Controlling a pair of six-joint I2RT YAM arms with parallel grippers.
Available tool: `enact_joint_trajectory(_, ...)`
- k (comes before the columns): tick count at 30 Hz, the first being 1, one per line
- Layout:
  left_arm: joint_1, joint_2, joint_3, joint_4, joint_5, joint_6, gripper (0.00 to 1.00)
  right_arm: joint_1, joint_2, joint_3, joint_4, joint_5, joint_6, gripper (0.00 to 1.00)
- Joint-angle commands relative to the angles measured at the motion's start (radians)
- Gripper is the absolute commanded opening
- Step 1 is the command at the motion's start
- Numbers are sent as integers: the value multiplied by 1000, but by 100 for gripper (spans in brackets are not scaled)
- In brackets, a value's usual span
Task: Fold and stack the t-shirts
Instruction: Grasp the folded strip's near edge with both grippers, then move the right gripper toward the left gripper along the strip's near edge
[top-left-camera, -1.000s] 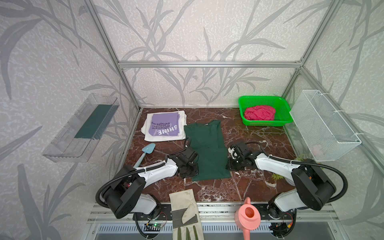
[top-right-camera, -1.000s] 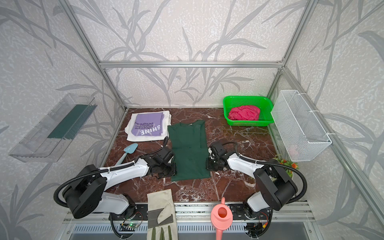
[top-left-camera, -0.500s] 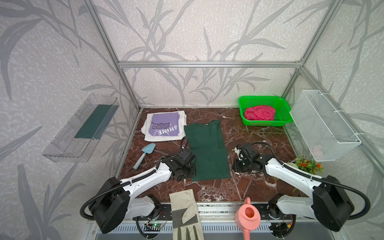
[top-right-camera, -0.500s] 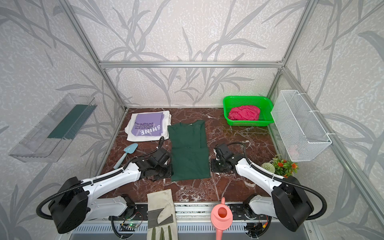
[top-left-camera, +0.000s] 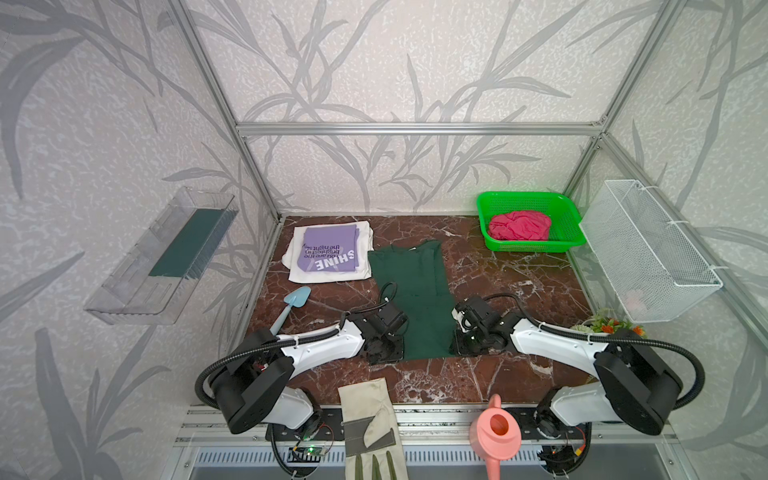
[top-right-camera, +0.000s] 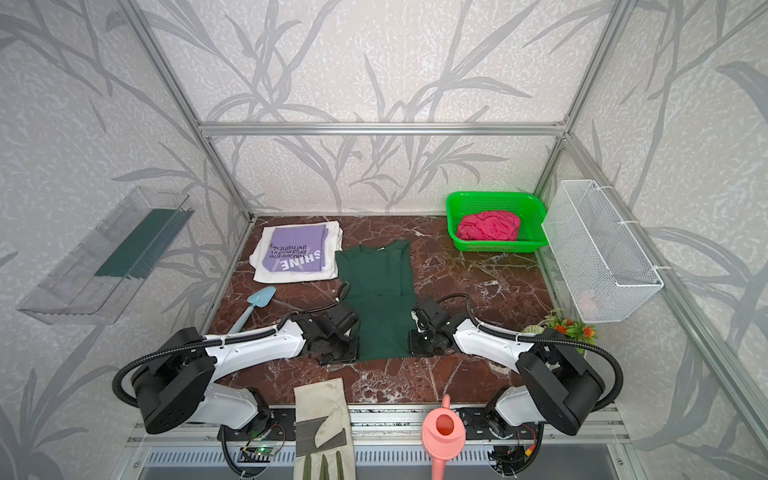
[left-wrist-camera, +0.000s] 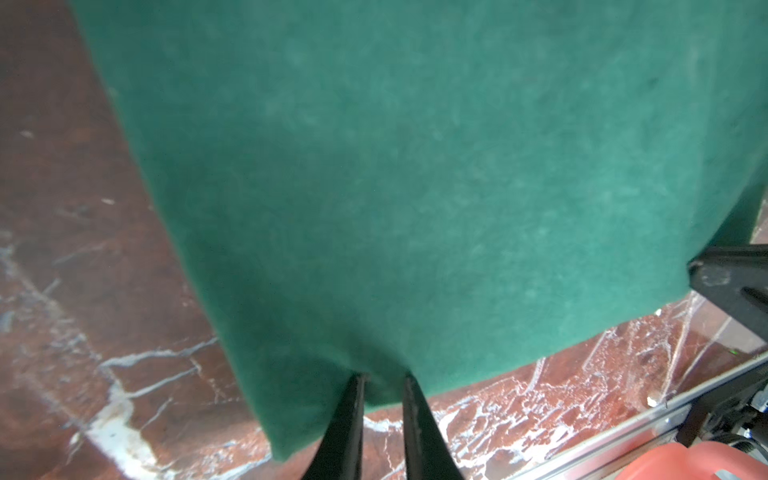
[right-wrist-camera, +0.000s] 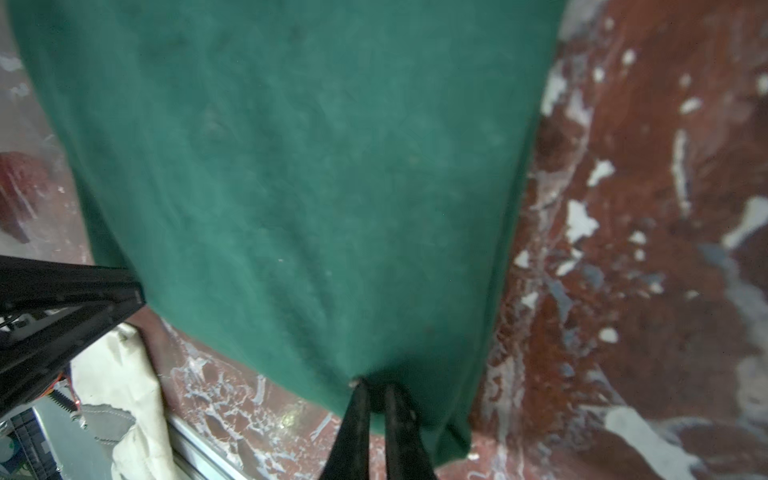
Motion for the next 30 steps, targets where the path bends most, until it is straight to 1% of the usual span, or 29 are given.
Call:
enact_joint_trajectory(1,-2,-7,-37,-35,-46,-37,20,0,23,-28,-12,21,16,12)
enact_joint_trajectory(9,-2,-24,-88,-60,-68,-62,20,-3,28,-74,-42,42,29,12)
enact_joint_trajectory(16,-2,-36,-95,-89,-71,-58,20,-4,-47,-83,-138,84,36,12)
enact_joint_trajectory(21,-2,-70,-68,-128,-76,-44,20,-1,-121,-42,-215,109,19,12)
enact_joint_trajectory(23,-1,-70,-56,-136,-76,-39,20,8,-156,-11,-209,101,13,13)
enact_joint_trajectory(26,-2,-64,-52,-118,-62,-36,20,33,-170,38,-165,75,20,13)
enact_joint_trajectory(30,-3,-53,-53,-99,-52,-39,20,96,-103,106,-63,31,38,14)
